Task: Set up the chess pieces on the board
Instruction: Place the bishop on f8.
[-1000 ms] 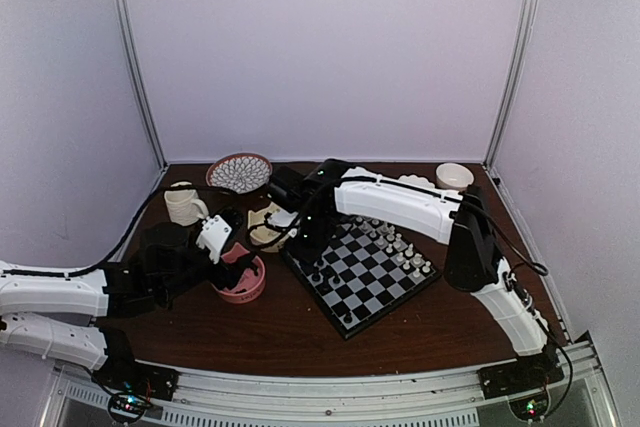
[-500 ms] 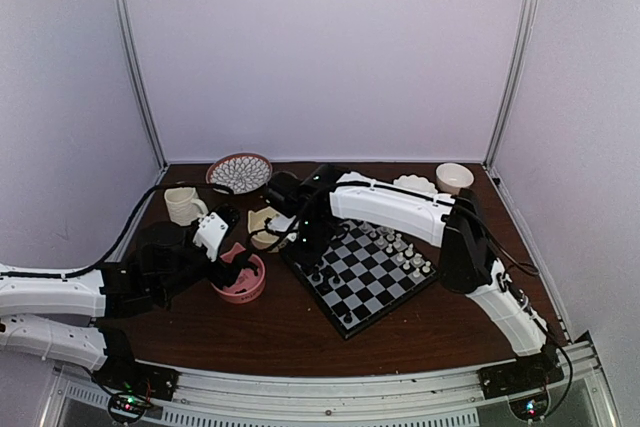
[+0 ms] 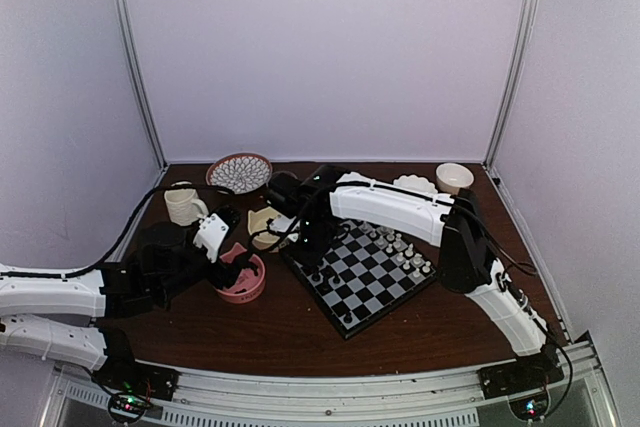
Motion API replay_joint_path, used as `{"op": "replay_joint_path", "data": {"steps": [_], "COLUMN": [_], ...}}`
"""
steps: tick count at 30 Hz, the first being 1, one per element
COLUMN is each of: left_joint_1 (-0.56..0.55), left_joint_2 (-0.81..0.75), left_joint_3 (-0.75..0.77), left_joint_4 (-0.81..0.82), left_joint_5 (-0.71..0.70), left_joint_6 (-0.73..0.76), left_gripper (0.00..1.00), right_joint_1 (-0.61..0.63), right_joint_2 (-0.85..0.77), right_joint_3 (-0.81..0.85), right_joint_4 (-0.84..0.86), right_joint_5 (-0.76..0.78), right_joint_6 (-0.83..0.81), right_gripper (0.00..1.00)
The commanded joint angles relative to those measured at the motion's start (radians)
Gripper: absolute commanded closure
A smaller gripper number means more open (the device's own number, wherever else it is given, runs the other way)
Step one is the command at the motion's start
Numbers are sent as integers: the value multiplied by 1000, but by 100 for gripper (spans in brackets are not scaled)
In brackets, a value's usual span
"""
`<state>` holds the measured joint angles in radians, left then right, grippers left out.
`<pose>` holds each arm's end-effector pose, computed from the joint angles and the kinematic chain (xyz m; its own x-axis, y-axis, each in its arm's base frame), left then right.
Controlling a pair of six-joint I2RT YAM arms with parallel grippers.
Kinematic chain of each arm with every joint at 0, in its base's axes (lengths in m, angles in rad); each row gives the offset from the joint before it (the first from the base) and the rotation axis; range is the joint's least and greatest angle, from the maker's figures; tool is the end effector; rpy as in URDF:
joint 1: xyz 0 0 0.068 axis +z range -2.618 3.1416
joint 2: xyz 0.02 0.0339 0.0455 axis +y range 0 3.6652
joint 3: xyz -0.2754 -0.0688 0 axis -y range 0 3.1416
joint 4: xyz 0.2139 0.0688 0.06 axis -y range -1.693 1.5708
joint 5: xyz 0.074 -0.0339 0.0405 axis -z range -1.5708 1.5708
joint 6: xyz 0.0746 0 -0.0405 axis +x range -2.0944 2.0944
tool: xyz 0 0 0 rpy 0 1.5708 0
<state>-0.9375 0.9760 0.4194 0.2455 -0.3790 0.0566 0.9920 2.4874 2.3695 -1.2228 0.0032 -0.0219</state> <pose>0.1497 -0.1573 0.2357 -0.1503 0.2935 -0.9441 0.5498 0.8184 0.1669 0.2693 0.4117 0.1708 -0.5141 -0.8269 -0.2279 -0.8482 0.5296 -0.0081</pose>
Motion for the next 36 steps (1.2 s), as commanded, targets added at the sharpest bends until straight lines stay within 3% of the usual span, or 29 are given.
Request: {"op": "replay_joint_path", "data": {"steps": [1,11,20,36], "left_joint_1": [4,3,3,3], "left_joint_2": [-7,-4,-7,-51], "left_joint_3": [12,12,9,-20], "left_joint_4": [14,14,16,61], "left_joint_5": [-4,-4,13,0], "left_joint_6": [-8,-10,-7,-12], "left_gripper": [22,22,21,15], "right_joint_1": [-4,-4,-4,-4], "right_joint_2": [7,6,-3,-44], "right_joint_3": [25,24,25,23], "right_joint_4": [-20,-23,-14,35], "right_joint_5": [17,4,4,6], "right_joint_6": [-3,-3,0,21], "right_gripper": [92,90,76,69]}}
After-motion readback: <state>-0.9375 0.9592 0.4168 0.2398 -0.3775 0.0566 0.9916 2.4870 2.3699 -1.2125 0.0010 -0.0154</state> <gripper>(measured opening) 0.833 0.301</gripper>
